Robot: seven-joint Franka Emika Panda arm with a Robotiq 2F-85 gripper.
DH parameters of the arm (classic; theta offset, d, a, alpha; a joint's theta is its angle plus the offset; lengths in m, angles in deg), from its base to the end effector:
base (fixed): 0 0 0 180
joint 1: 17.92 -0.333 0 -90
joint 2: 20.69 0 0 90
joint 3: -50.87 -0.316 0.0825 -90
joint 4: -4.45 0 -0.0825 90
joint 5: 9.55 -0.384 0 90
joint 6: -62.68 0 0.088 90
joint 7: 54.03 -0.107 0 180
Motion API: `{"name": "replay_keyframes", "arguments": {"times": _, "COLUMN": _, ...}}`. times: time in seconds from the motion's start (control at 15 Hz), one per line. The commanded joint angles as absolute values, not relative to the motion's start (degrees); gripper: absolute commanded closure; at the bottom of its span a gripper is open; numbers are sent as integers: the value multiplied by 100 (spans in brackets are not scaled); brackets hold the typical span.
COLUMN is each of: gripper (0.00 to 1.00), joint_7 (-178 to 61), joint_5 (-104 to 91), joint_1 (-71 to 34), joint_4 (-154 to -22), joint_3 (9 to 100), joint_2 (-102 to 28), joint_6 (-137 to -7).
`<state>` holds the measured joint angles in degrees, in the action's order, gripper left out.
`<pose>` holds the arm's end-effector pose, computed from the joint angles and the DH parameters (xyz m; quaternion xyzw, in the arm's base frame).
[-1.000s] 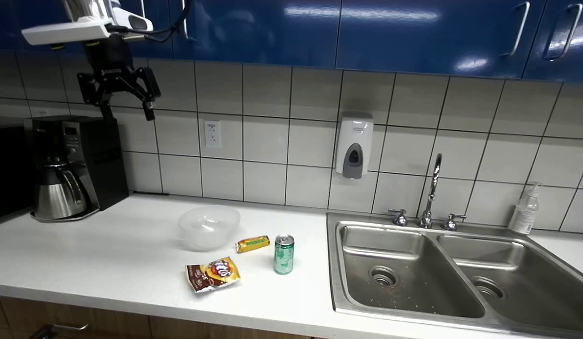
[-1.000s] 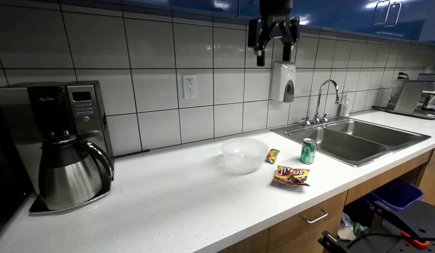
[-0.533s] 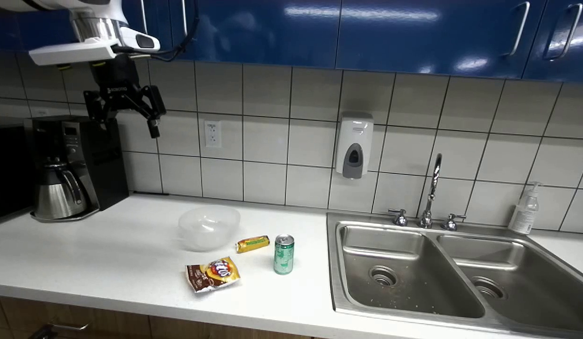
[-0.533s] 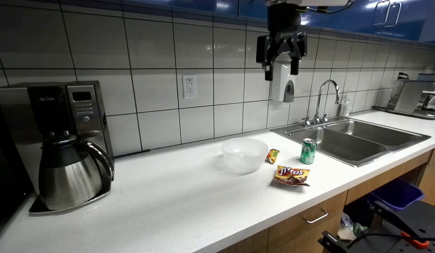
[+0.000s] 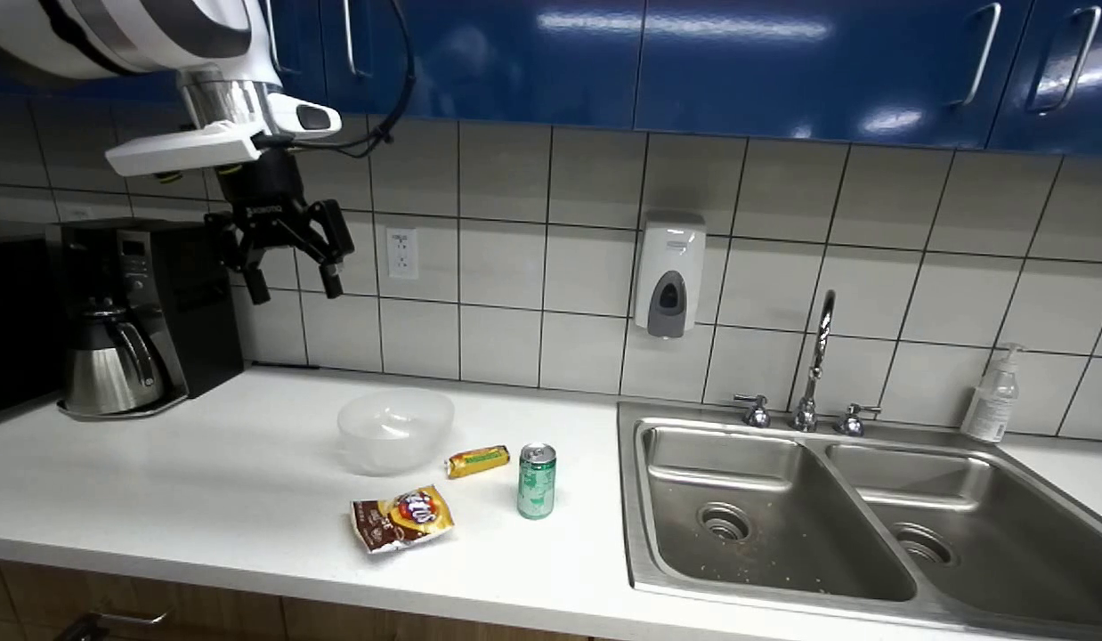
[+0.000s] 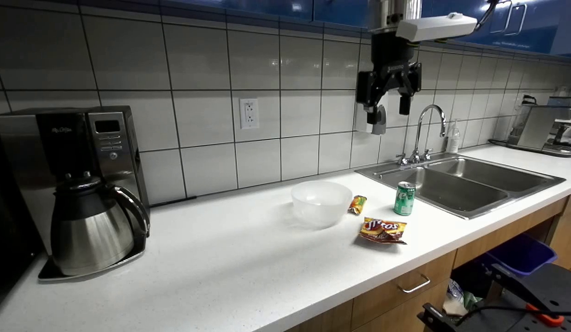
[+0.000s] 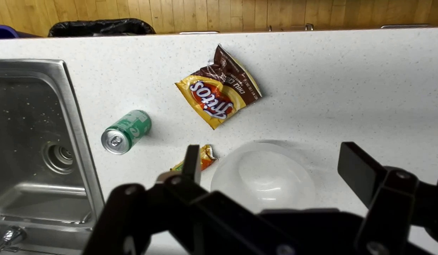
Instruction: Put the closest packet in the bowl
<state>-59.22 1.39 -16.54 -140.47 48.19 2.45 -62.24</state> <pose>0.4157 0.0024 0.4224 0.9956 0.0170 0.0314 0.0872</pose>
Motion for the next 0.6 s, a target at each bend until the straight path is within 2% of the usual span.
{"name": "replay_keyframes", "arguments": {"times": 0.0, "gripper": 0, "joint_7": -6153, "joint_5": 437, "joint_1": -1428, "joint_4": -14356, "joint_3": 4874, "joint_2": 315, "joint_6": -6641}}
{"name": "replay_keyframes", "arguments": {"times": 0.53, "gripper": 0, "joint_7": -7003, "joint_5": 635, "joint_1": -1032, "joint_4": -14678, "joint_3": 4874, "joint_2": 44, "joint_6": -7137}}
